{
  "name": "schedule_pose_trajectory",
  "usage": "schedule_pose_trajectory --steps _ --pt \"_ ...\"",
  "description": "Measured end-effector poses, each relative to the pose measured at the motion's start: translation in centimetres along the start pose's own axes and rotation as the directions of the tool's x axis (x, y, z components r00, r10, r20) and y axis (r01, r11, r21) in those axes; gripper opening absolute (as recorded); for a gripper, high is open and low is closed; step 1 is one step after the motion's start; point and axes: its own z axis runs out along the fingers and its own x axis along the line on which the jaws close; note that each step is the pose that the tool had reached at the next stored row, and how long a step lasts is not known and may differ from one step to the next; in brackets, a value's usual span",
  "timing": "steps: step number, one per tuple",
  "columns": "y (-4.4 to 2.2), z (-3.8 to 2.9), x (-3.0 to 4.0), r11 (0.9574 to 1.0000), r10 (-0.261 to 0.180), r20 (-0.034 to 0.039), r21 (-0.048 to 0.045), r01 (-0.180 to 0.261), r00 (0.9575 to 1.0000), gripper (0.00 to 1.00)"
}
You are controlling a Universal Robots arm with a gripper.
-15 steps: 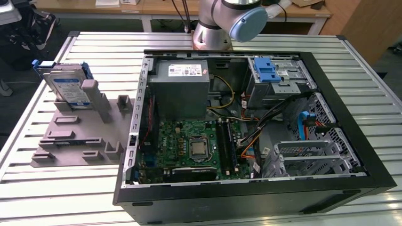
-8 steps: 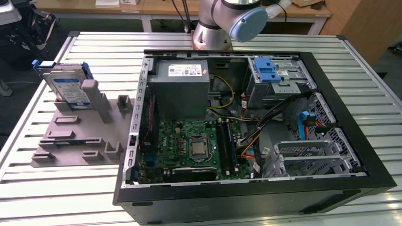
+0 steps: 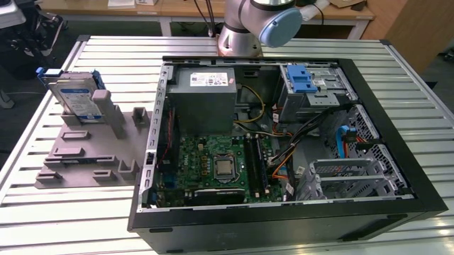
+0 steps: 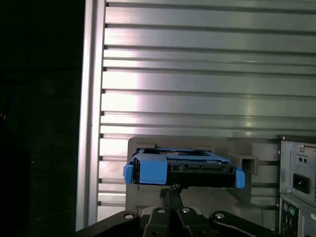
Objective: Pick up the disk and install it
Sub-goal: 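Pick up the disk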
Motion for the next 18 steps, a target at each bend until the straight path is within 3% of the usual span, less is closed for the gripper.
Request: schedule_pose_trajectory --steps 18 --pt "0.0 0.0 0.0 0.9994 -0.034 -0.0014 -0.0003 0.034 0.9994 0.11"
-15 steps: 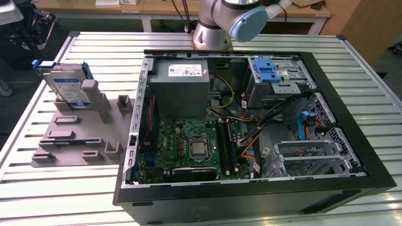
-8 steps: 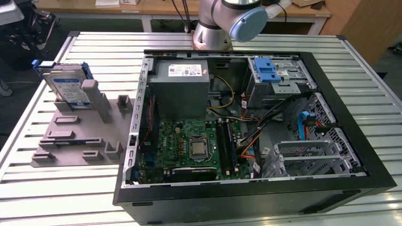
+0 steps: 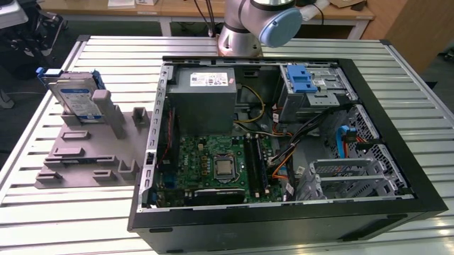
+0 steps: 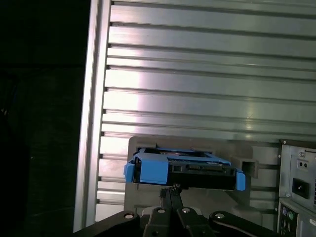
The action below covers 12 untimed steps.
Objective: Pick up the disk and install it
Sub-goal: 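Pick up the disk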
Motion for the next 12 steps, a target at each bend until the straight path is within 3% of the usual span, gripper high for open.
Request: schedule_pose_trajectory --steps 12 --pt "0.0 0.0 0.0 0.9998 -0.02 -0.0009 -0.0002 0.02 0.9998 0.11"
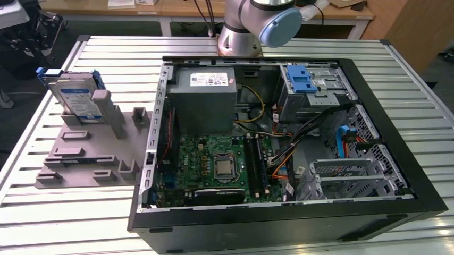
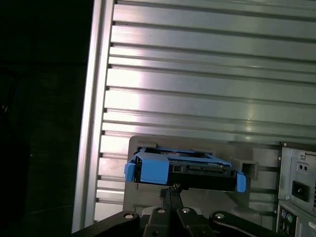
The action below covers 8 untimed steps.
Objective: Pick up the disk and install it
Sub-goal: 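Pick up the disk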
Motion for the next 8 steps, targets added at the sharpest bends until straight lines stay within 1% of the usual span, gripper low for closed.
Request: schedule_pose_trajectory --steps 8 --pt "0.0 0.0 0.0 1.0 -0.01 -0.0004 -0.0001 0.01 1.0 0.11"
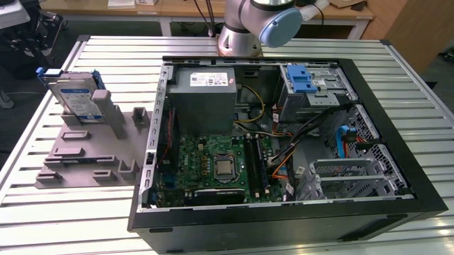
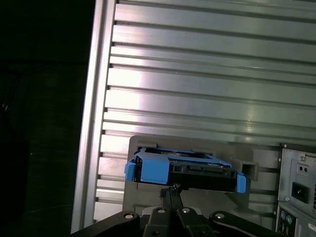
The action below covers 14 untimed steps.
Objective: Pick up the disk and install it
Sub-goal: 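Pick up the disk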
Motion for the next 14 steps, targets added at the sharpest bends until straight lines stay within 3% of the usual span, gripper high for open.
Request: schedule_pose_trajectory --steps 14 --pt "0.0 0.0 0.0 0.9999 -0.01 -0.0003 -0.0001 0.01 0.9999 0.11"
